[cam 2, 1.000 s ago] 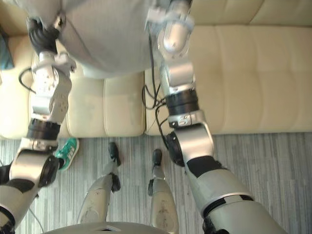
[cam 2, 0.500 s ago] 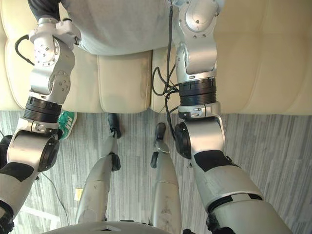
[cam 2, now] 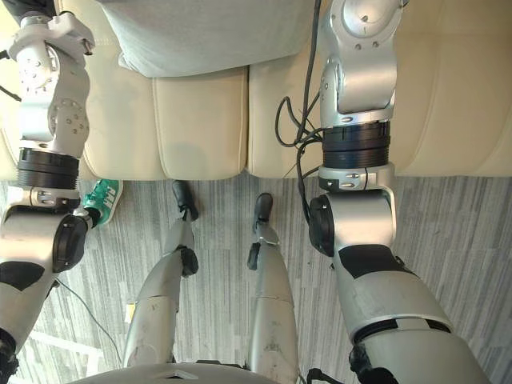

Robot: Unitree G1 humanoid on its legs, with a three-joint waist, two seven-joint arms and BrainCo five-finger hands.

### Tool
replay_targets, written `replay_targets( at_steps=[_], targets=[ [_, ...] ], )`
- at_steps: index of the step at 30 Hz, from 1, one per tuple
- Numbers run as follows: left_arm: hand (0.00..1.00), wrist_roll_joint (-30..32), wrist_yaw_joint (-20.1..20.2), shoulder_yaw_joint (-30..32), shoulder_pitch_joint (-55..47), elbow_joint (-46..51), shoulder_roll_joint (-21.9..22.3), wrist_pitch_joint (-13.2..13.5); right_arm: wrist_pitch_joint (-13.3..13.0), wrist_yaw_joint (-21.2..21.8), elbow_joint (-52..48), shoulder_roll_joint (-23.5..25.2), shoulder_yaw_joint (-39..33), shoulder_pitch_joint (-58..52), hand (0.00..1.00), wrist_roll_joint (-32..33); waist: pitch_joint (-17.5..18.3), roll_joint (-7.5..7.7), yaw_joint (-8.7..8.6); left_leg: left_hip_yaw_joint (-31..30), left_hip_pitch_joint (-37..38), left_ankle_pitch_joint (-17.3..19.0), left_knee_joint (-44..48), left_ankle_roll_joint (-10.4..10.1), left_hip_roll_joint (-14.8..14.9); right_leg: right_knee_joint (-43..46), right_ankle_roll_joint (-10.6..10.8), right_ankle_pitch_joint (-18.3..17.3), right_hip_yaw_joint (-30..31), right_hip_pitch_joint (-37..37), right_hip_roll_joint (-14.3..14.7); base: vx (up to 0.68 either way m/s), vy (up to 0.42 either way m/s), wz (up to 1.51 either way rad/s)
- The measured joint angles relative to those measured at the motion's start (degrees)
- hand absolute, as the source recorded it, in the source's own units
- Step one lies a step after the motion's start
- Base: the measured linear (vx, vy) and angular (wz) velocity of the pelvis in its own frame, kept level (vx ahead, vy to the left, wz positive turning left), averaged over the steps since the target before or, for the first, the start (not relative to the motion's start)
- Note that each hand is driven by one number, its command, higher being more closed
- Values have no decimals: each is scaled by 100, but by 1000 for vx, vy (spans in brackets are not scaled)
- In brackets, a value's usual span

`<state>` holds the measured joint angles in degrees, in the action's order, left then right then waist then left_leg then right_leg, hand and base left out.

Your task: Pick up cushions and gather them together orderly.

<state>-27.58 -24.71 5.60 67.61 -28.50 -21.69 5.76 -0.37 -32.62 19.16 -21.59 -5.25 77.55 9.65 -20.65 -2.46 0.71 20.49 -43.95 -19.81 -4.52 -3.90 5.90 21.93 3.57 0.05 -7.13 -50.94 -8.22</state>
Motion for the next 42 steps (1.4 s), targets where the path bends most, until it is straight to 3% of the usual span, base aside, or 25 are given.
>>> replay_targets(
  at_steps=[2,9,11,15,19,22,24,26,28,31,34,36,42],
  targets=[
    [0,-167,-23,311,3,-230,-141,-31,-21,11,303,-101,-64,92,0,461,-1,1,10,-65,92,-110,-1,-152,7,23,-36,-37,-19,102,-1,-27,-93,5],
    [0,-380,-116,764,15,-387,-459,-45,-210,24,1029,-355,-235,176,0,1719,-1,0,9,-324,183,-107,-3,-183,69,85,-74,-66,-158,224,47,-44,-118,4],
    [0,-407,-115,824,10,-383,-466,-57,-226,125,1110,-388,-249,176,0,1951,-1,-1,15,-361,223,52,-5,-307,81,89,-74,-66,-223,301,46,-49,-101,11],
    [0,-479,-112,987,-614,189,-473,-42,-241,238,920,-578,-254,29,0,2043,-1,-1,53,-359,328,160,-5,-171,82,64,-74,-66,-289,456,24,-33,-76,10],
    [0,-474,-123,1547,-2842,1671,-454,121,-321,493,-920,-1236,-476,-1899,0,1900,-1,-1,93,-332,724,155,-3,-9,-45,197,-4,-343,-314,840,-121,43,-80,18],
    [0,-427,-109,1861,-4305,2484,-221,149,-315,654,-1398,-1228,-856,-3463,0,1691,2,4,99,-393,1161,156,-2,1,-117,214,2,-550,-440,1363,-206,88,-94,27],
    [0,-91,-15,1961,-5164,3174,120,186,-312,880,-1730,-856,-1048,-4461,0,1479,6,7,120,-494,1475,205,-3,11,-125,185,15,-656,-523,1733,-215,108,-133,20],
    [0,289,214,1872,-5995,3744,717,209,-319,1126,-2094,-68,-1153,-5451,0,1227,72,5,143,-574,1826,370,-4,34,-132,95,22,-745,-557,2109,-189,76,-115,0],
    [0,446,396,1661,-6403,3668,1120,214,-322,1280,-2000,558,-1189,-6069,0,1121,262,11,135,-653,1976,426,-5,15,-136,-10,30,-765,-577,2313,-158,71,-86,-3],
    [0,527,705,1254,-6776,2528,1531,94,-319,1571,-1351,1466,-1168,-6883,0,1028,449,27,115,-655,2481,536,-4,-12,-84,-480,78,-595,-463,2950,12,63,-71,-18],
    [0,526,991,1224,-7158,1731,1905,-83,-308,1880,-1000,1836,-1071,-7568,0,767,751,45,64,-614,2795,695,-5,48,-64,-1029,132,-360,-354,3424,108,74,-20,-30],
    [0,521,1181,1229,-7465,1219,2045,-195,-212,2144,-621,2019,-993,-7972,0,366,881,149,64,-466,3172,866,-7,20,-54,-1359,102,-260,-248,3839,147,47,37,-35],
    [0,886,1527,1238,-7807,-402,2301,-403,-47,2503,588,2173,-621,-8544,0,-293,1456,315,51,-263,3783,1050,-42,34,-64,-1723,107,-189,-111,4507,156,59,24,-19]
  ],
)
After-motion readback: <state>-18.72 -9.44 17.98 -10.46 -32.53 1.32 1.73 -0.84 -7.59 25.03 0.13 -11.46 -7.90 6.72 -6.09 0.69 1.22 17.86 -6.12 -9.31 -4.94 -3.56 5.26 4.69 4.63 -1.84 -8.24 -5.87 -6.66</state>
